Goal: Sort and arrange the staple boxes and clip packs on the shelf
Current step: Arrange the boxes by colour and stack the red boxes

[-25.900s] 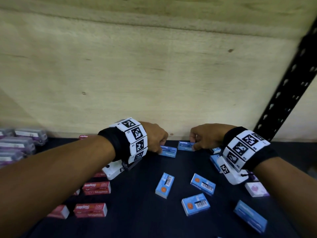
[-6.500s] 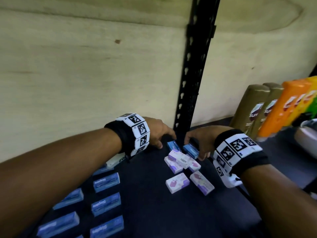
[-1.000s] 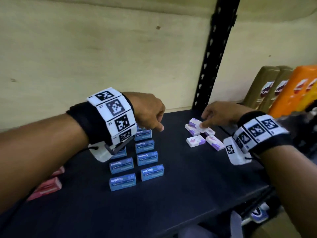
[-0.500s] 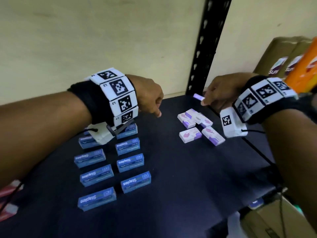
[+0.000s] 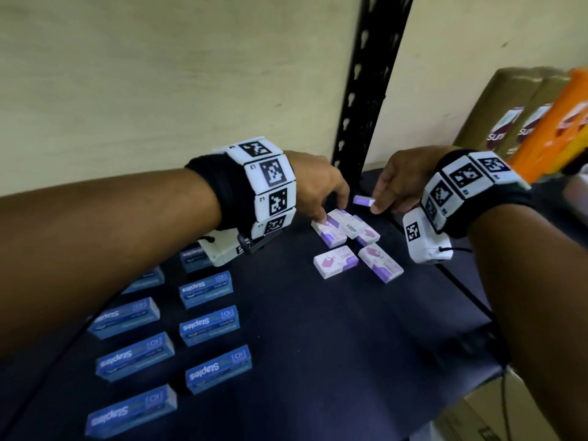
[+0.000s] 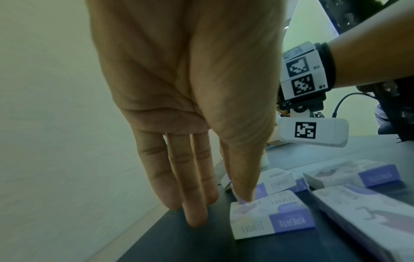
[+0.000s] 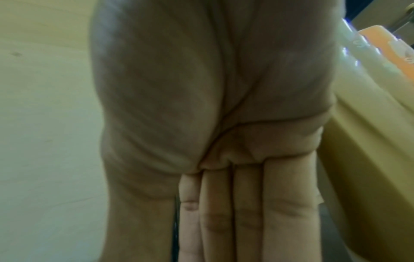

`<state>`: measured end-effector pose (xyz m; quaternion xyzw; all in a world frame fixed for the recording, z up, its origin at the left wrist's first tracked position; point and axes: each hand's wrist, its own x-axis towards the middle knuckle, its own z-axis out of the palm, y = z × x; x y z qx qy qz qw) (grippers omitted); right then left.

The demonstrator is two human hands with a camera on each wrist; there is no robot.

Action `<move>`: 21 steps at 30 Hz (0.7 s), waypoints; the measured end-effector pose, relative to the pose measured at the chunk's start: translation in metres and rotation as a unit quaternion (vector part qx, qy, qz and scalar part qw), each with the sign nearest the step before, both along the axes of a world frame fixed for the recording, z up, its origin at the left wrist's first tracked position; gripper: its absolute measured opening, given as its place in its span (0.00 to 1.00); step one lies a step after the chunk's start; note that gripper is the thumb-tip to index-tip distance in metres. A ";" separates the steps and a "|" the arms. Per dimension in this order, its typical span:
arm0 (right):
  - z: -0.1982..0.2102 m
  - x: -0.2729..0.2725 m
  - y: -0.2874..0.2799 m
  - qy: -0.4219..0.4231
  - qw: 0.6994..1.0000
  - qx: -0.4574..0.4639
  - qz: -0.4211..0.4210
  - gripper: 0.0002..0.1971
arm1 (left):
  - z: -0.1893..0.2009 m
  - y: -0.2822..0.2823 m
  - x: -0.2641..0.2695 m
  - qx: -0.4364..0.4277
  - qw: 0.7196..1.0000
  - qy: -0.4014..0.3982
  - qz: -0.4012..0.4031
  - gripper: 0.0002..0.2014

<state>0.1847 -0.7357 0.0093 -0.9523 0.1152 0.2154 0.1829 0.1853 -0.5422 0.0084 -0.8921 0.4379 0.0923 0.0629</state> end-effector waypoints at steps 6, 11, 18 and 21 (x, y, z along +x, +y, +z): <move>-0.001 0.002 -0.001 0.010 1.000 0.001 -0.002 0.14 | -0.006 -0.010 0.004 -0.002 0.999 0.012 -0.048 0.22; -0.003 0.003 -0.005 0.007 1.000 -0.003 0.007 0.08 | -0.007 -0.011 0.008 0.002 0.998 0.012 -0.063 0.18; -0.007 0.005 -0.004 -0.018 1.000 -0.008 0.003 0.04 | -0.014 0.007 0.012 0.007 0.998 -0.023 -0.053 0.11; -0.012 0.006 -0.002 -0.023 0.999 0.027 0.001 0.05 | -0.014 0.010 0.013 0.007 0.999 -0.032 -0.038 0.12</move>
